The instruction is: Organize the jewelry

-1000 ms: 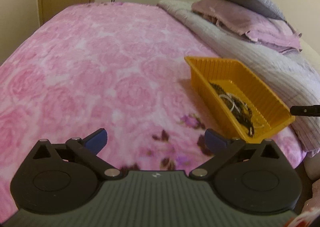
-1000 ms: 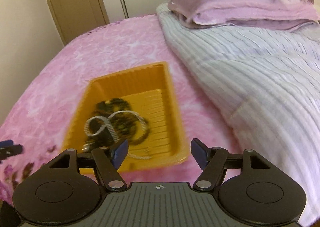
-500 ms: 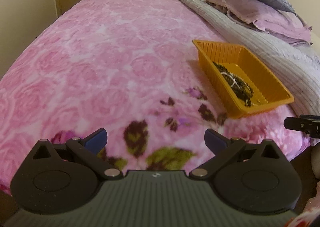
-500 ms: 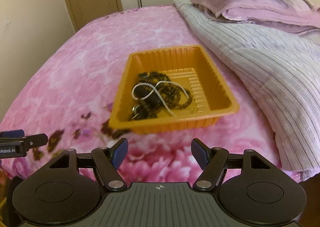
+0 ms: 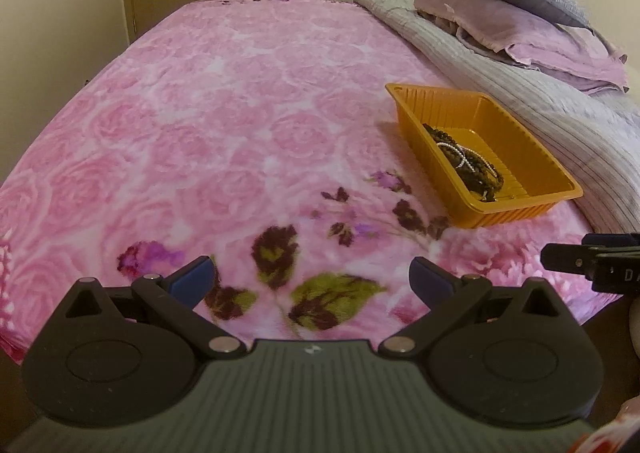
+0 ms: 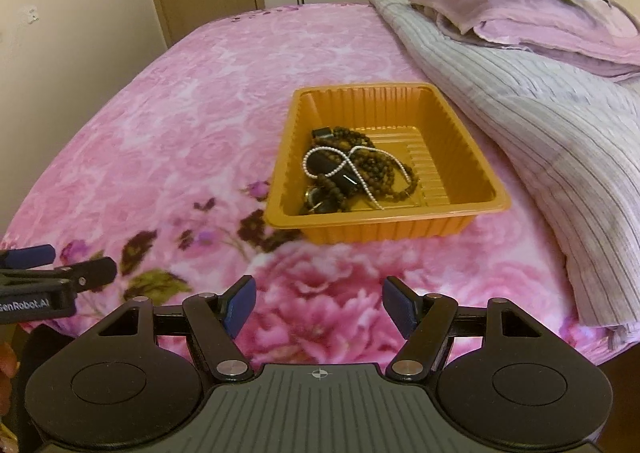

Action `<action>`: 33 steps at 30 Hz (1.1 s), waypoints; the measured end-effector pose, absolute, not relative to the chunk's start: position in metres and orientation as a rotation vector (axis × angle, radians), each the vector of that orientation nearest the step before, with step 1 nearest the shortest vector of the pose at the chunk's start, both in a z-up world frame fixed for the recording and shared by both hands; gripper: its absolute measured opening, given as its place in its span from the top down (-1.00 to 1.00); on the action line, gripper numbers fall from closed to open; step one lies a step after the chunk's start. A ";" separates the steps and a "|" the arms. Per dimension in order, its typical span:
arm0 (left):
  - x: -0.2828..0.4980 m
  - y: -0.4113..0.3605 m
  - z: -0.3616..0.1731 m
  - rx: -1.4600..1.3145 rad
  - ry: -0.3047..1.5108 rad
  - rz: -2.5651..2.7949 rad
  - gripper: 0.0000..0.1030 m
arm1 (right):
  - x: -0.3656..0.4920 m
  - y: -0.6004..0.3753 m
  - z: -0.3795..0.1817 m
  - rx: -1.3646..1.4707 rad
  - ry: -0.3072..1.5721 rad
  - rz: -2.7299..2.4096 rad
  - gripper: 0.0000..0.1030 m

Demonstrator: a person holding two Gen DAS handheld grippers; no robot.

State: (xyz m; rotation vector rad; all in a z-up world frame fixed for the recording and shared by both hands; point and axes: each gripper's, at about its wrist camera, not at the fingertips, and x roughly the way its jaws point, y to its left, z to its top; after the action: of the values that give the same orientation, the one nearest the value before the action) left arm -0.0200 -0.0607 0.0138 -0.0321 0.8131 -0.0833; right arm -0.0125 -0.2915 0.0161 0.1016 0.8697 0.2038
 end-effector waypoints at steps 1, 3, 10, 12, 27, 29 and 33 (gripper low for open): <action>-0.021 -0.062 0.014 -0.031 0.812 -0.084 -1.00 | -0.013 -0.291 0.017 0.101 0.868 0.207 -0.35; -0.021 -0.063 0.014 -0.031 0.809 -0.084 -1.00 | -0.013 -0.289 0.018 0.101 0.861 0.210 -0.35; -0.023 -0.069 0.015 -0.027 0.801 -0.098 -1.00 | -0.015 -0.282 0.017 0.103 0.855 0.225 -0.35; -0.023 -0.069 0.015 -0.027 0.803 -0.102 -1.00 | -0.015 -0.281 0.015 0.102 0.858 0.230 -0.35; -0.023 -0.071 0.014 -0.026 0.801 -0.097 -1.00 | -0.014 -0.280 0.014 0.104 0.859 0.231 -0.35; -0.023 -0.071 0.015 -0.026 0.800 -0.097 -1.00 | -0.014 -0.280 0.014 0.106 0.859 0.233 -0.35; -0.023 -0.071 0.015 -0.026 0.800 -0.096 -1.00 | -0.013 -0.280 0.014 0.104 0.859 0.234 -0.35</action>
State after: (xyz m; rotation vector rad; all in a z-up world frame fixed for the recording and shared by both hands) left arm -0.0227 -0.0712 0.0145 -0.0255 0.8003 -0.0963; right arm -0.0134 -0.2796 0.0141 0.1045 0.8590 0.2342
